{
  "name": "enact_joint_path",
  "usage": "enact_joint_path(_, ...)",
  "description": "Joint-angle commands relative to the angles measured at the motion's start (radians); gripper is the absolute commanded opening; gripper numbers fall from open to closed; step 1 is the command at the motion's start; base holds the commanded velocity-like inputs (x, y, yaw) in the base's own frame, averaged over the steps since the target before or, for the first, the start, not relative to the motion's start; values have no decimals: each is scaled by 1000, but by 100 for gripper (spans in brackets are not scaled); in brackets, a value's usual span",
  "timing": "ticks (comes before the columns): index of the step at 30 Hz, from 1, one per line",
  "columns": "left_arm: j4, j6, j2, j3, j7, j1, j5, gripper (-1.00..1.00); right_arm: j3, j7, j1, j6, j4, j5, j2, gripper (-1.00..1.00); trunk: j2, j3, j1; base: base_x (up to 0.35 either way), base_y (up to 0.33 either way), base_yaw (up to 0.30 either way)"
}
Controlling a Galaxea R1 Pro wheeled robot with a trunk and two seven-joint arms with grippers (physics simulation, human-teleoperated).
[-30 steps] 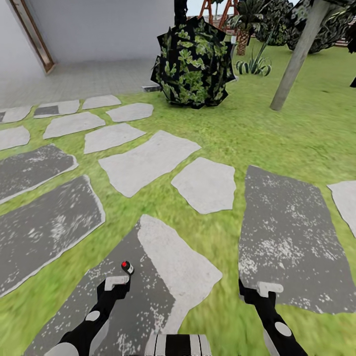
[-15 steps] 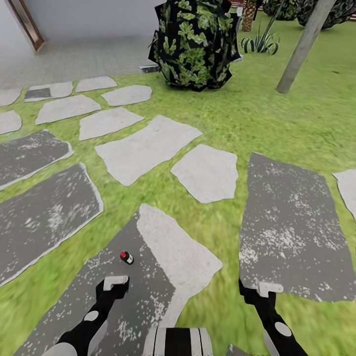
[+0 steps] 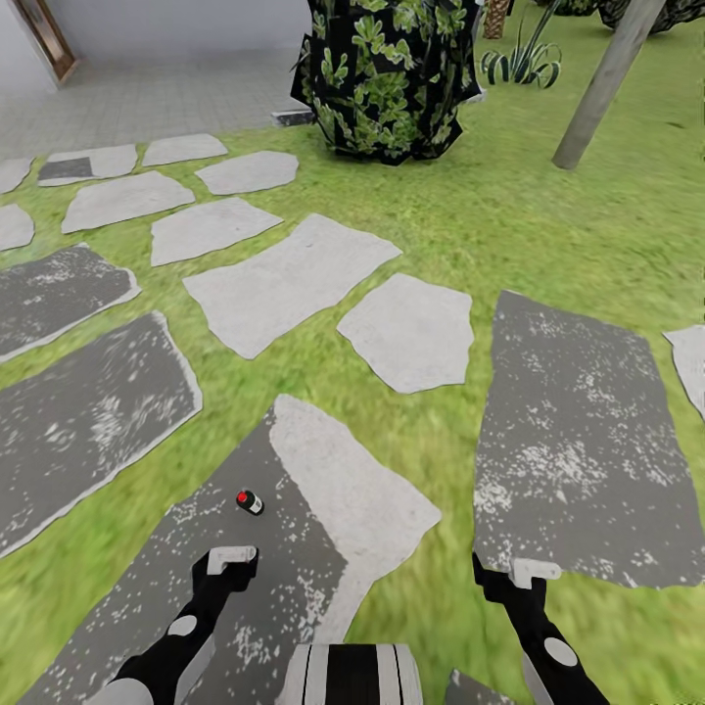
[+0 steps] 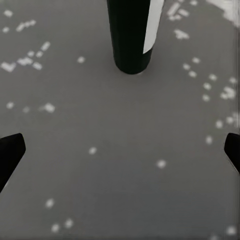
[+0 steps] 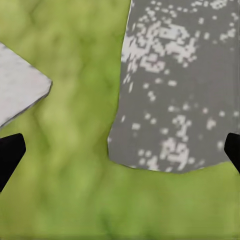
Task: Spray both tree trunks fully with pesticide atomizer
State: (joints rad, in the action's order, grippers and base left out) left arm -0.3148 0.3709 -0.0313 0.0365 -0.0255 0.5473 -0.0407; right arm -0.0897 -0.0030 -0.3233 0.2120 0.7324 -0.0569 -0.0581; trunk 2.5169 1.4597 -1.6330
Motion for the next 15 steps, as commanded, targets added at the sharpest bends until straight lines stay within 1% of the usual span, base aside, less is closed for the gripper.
enact_joint_path(1,1,3,-1,4,-3,0,-4,100,1,0,0,3,-1,-6,0,100,0,1,0,27,0,-104)
enact_joint_path(5,0,3,-1,5,-3,0,-4,100,1,0,0,4,-1,-6,0,100,0,1,0,223,0,-231)
enact_joint_path(7,0,3,-1,5,-3,0,-4,100,1,0,0,4,-1,-6,0,100,0,1,0,204,0,-163)
enact_joint_path(15,0,4,-1,5,-2,0,-5,100,1,0,0,4,-1,-6,0,100,0,1,0,41,0,-30)
